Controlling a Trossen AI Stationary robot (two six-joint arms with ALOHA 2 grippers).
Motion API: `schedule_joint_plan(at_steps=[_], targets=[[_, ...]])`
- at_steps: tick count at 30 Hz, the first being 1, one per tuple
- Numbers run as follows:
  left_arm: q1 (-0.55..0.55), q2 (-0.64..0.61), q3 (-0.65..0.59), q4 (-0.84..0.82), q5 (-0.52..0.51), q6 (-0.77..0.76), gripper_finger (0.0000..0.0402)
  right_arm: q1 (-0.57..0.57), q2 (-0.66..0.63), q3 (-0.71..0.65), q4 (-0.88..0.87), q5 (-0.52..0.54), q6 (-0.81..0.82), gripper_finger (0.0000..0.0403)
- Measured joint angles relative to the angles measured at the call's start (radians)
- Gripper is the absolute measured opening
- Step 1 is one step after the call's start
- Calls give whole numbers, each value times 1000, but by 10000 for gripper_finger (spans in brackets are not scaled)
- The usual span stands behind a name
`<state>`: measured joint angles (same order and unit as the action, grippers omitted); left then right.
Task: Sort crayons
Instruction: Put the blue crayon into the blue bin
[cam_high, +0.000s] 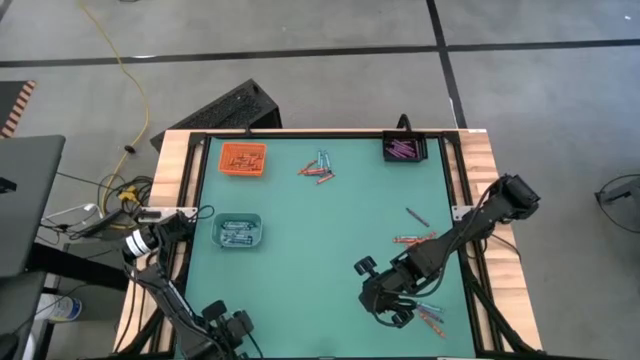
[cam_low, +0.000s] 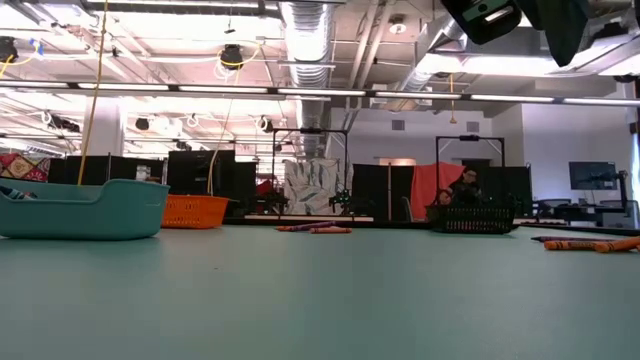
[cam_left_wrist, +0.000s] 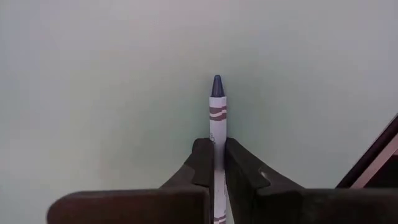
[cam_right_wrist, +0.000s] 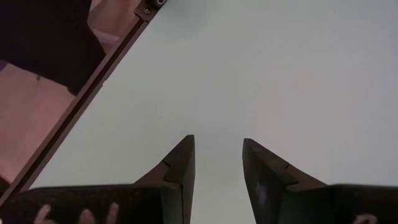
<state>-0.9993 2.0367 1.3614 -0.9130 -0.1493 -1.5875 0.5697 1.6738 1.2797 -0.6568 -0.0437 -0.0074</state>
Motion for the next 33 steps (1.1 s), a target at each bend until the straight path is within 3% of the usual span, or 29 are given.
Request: schedule_joint_plan(at_steps=[4, 9, 17, 26, 33], targets=[[17, 7, 55, -104, -17, 54, 2, 0, 0, 0, 0, 0, 0, 127], [56, 10, 147, -321, -151, 145, 1, 0, 0, 0, 0, 0, 0, 127], [158, 9, 261, -644, -270, 367, 0, 1, 0, 0, -1, 0, 0, 127], [311, -6, 272, -657, -420, 733, 0, 21, 0, 0, -1, 13, 0, 127], [438, -6, 269, -658, -484, 933, 0, 56, 0, 0, -1, 43, 1, 127]])
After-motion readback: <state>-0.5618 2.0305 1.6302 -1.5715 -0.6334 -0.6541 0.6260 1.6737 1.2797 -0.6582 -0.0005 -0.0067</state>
